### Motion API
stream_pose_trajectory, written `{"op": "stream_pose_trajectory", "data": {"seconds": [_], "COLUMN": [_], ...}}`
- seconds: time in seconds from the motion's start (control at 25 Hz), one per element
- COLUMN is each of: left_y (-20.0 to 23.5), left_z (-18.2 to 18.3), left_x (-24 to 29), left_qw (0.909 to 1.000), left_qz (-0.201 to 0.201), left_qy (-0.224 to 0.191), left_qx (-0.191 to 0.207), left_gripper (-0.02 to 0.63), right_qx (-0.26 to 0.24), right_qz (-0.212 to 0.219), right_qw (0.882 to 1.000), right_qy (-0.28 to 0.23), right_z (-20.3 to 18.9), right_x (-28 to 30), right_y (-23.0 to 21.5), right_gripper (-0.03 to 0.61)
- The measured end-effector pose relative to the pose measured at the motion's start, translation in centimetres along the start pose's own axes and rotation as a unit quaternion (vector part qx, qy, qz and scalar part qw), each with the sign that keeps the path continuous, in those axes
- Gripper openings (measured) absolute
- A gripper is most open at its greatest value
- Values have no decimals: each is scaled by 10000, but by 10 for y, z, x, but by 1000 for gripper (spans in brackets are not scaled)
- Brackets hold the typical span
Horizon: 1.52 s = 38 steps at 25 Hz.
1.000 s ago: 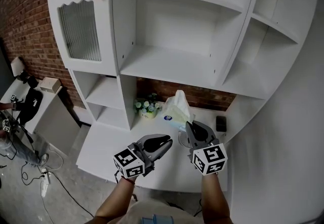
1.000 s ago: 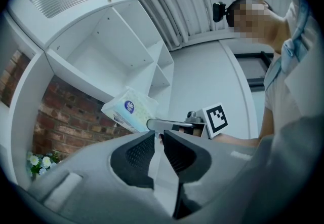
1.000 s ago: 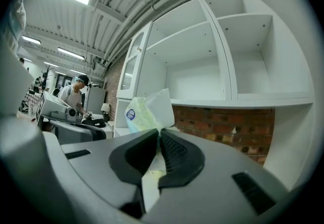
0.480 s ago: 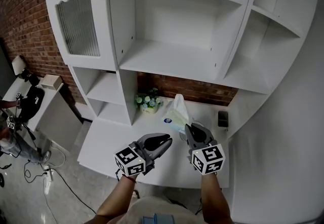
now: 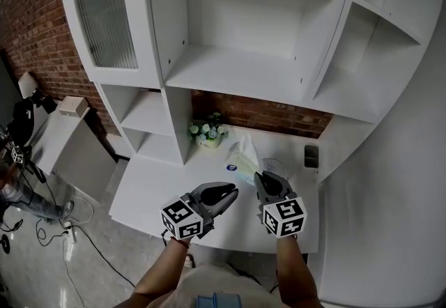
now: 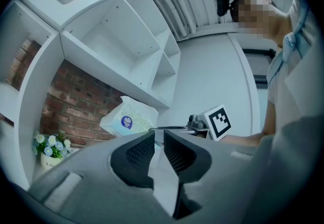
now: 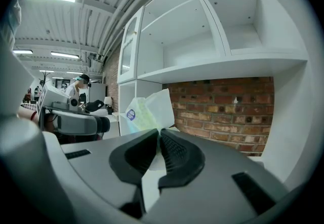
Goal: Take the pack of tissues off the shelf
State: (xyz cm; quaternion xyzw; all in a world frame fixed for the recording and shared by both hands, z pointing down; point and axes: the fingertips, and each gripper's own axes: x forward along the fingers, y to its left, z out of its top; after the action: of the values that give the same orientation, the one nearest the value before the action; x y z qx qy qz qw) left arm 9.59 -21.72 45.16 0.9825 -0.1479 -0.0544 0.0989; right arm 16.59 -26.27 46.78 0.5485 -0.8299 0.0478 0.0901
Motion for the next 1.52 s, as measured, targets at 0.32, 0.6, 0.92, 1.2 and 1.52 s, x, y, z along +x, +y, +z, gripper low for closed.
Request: {"op": "stream_pose_trajectory", "data": {"seconds": [0.32,0.6,0.92,1.2,1.52], "left_y": [6,12,19,28,34], "left_z": [-19,-48,-82,-104,-135], "left_x": [-3,-4,-9,-14,-16], "left_qw": [9998,9989,9967,9941,9904], "left_qz": [79,188,290,431,519], "left_qy": [133,310,525,586,778], "left_qx": [-114,-308,-547,-801,-1020], "left_gripper": [60,60,60,60,60], "right_qx": [83,159,250,307,447], "right_qz": [55,120,193,272,363], "right_qw": [9996,9985,9960,9937,9900], "right_qy": [262,512,841,1039,1287], "right_z": [-27,-55,-92,-124,-163], "right_x": [7,14,23,33,40], "right_y": [4,9,13,19,24], "right_gripper": [25,26,26,25,25]}}
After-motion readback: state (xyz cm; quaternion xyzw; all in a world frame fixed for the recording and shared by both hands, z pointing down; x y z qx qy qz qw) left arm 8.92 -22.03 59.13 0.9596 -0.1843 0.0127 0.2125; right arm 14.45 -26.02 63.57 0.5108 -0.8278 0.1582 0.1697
